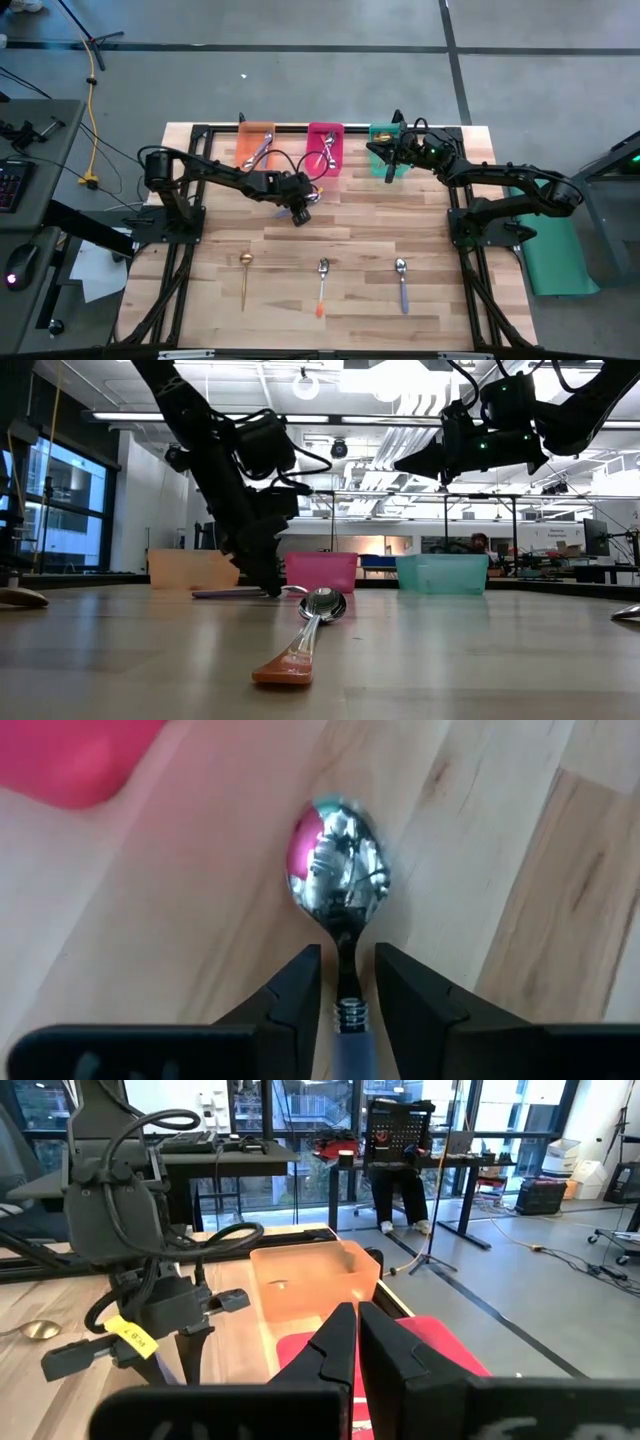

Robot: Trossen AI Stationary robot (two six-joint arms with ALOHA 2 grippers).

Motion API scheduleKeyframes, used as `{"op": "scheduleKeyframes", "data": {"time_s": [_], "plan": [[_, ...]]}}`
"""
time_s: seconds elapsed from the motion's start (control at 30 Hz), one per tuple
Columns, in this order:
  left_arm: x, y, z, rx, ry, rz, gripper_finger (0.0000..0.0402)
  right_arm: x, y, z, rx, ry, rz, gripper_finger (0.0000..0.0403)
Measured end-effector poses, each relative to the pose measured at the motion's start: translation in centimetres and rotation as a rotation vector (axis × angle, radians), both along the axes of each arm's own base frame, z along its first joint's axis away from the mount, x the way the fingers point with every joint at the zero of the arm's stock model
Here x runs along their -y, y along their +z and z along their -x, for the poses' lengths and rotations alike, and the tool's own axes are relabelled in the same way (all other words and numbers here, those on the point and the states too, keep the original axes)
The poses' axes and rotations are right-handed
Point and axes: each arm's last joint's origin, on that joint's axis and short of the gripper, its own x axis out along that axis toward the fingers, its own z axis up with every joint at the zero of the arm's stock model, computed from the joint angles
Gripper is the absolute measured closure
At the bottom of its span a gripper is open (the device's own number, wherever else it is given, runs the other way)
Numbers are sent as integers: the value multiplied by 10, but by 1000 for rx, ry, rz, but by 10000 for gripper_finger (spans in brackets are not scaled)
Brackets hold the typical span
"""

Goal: Sort silverware by color (type)
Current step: Put the purple spoon into the orange bin

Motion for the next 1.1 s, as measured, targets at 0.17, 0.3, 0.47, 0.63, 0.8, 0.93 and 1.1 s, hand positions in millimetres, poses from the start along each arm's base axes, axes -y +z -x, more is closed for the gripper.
{"op": "scheduleKeyframes", "data": {"time_s": [0.17,0.3,0.47,0.63,0.8,0.93,1.1], "plan": [[0,-1,0,-10,-14,-6,339,0,0,0,0,0,0,402],[1,-1,0,-12,-39,-18,364,0,0,0,0,0,0,402],[1,0,-1,-7,-68,-25,394,0,0,0,0,0,0,402],[2,2,-1,4,-84,-5,395,0,0,0,0,0,0,402],[5,24,6,34,-94,-14,398,0,0,0,0,0,0,402],[6,58,20,81,-62,-40,399,0,0,0,-4,0,-2,402],[-12,107,55,167,125,-101,399,0,0,0,-5,0,-3,402]]}}
